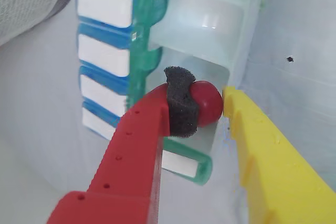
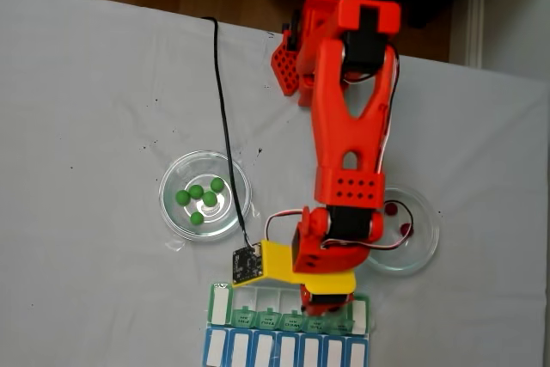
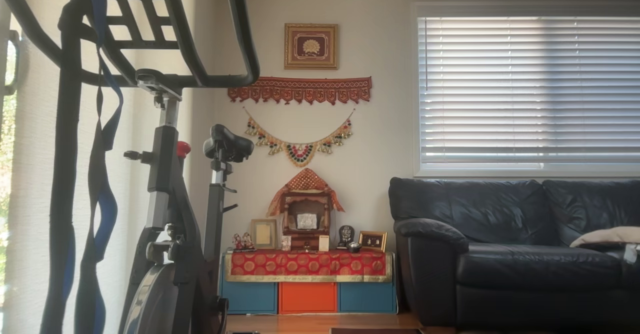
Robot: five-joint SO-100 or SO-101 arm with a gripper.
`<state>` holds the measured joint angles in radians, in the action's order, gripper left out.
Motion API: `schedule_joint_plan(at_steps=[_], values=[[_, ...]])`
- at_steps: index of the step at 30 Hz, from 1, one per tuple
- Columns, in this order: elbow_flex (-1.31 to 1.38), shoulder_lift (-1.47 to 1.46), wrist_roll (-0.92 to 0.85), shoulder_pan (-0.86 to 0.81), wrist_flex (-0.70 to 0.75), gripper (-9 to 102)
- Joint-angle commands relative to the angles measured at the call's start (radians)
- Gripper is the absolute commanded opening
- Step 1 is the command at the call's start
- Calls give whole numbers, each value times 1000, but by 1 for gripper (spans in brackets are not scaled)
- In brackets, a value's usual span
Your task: Sort medicines into box.
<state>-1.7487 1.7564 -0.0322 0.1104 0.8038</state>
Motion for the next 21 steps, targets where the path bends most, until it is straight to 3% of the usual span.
schedule_joint_plan(at_steps=[1, 21], values=[[95, -9, -14, 23, -17, 2], [173, -43, -17, 15, -43, 2]])
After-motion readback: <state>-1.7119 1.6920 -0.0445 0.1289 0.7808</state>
